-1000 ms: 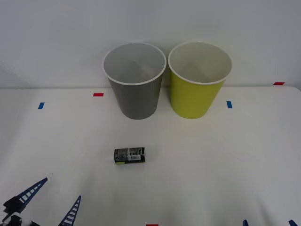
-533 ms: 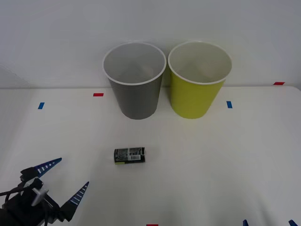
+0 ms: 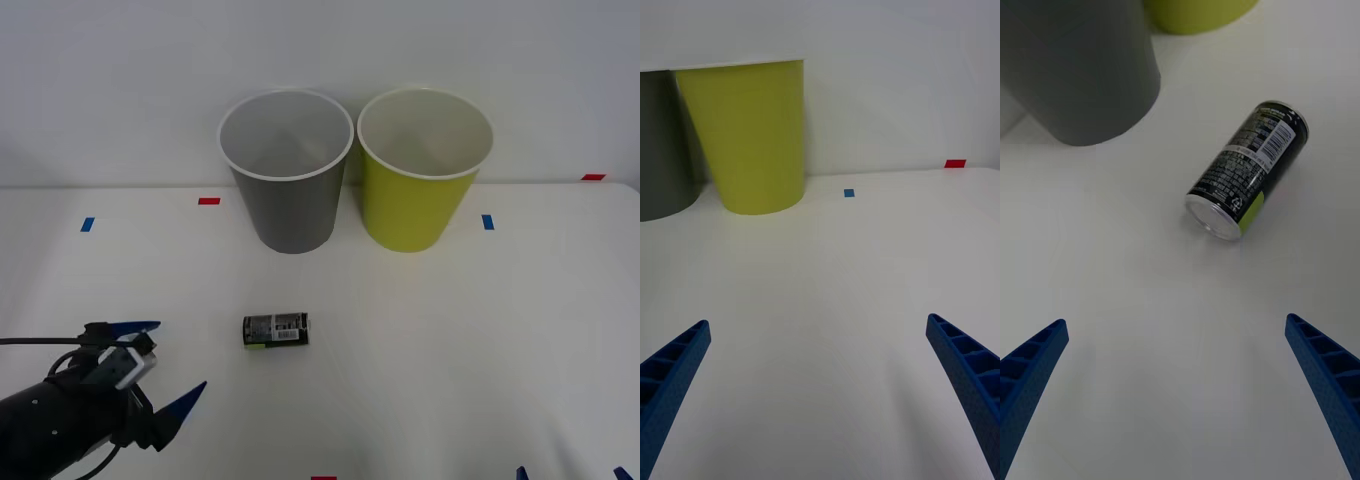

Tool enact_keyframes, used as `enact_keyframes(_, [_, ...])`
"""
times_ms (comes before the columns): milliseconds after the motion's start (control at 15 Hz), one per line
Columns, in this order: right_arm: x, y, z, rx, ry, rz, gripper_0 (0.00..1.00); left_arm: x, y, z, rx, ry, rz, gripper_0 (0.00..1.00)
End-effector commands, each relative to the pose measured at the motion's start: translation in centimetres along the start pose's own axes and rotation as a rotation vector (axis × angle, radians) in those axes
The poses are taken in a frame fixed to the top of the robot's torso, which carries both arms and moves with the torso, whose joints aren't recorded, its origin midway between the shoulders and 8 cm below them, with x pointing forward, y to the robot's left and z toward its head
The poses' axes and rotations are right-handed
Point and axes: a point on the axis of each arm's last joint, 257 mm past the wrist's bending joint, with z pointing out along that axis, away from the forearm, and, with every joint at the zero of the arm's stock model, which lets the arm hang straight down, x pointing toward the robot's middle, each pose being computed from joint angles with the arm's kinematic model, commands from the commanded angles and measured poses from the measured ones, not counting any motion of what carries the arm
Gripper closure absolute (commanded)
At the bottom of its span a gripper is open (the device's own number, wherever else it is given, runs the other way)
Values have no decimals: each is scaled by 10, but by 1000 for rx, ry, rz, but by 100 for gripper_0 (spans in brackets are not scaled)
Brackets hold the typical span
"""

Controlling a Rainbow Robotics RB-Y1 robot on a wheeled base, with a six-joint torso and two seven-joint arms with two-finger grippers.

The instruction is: Put cans in the gray bin and PET bottles in the light green bin.

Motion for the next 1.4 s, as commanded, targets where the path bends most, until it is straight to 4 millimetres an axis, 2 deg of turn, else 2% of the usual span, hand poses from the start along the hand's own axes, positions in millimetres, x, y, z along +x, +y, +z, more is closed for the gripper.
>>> enact_keyframes(67, [0, 0, 0, 0, 0, 0, 0, -27, 8, 3, 35, 57, 76, 2])
enact_keyframes(600, [0, 0, 0, 0, 0, 0, 0, -57, 10, 7, 192, 208, 336, 0])
enact_keyframes(867, [0, 0, 0, 0, 0, 0, 0, -59, -16, 3, 313, 292, 367, 0])
enact_keyframes(1000, [0, 0, 0, 0, 0, 0, 0, -63, -12, 2, 329, 319, 454, 0])
enact_keyframes(1200, [0, 0, 0, 0, 0, 0, 0, -69, -2, 20, 355, 304, 518, 0])
enact_keyframes(1400, [0, 0, 0, 0, 0, 0, 0, -78, -7, 31, 390, 278, 538, 0])
